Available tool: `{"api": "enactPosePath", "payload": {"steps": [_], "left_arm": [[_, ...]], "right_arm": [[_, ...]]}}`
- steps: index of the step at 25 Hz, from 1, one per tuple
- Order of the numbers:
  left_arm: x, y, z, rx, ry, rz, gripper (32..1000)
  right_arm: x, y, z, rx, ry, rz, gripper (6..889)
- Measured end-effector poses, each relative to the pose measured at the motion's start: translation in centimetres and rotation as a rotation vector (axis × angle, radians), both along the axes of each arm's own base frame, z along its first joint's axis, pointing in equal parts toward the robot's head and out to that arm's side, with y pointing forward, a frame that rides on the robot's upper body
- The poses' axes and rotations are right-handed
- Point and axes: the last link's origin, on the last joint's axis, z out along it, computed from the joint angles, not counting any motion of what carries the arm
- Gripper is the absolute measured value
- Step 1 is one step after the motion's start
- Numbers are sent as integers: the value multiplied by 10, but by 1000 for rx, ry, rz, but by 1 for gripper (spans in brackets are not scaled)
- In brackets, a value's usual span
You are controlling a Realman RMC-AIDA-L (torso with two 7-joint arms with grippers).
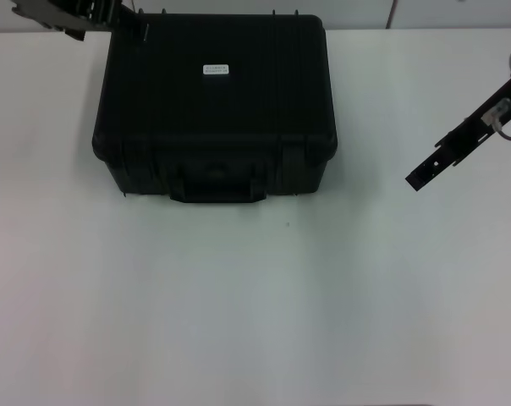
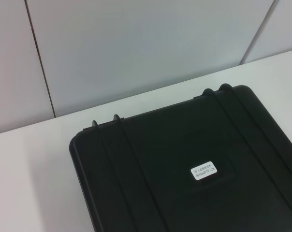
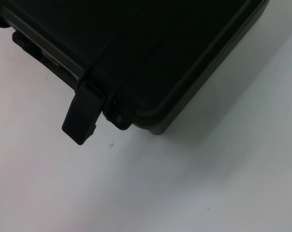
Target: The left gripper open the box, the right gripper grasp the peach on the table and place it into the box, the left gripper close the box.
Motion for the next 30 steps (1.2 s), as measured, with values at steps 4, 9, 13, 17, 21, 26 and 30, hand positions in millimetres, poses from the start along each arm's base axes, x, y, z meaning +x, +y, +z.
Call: {"api": "enactPosePath", "payload": {"steps": [4,9,13,17,21,26,30], "left_arm": [[0,0,0,0,0,0,857],[0,0,0,0,0,1,857],[-1,0,0,0,0,1,857],[-1,0,0,0,1,0,858],[-1,0,0,0,1,-1,858],[-1,0,0,0,2,-1,858],[-1,0,0,0,2,-1,858]], "right_arm": [[0,0,0,0,0,-1,854],[0,0,0,0,0,-1,854],[0,0,0,0,0,0,854],[0,0,0,1,0,1,854],[0,0,0,1,0,1,854],[0,0,0,1,0,1,854],[0,0,0,1,0,1,854]]}}
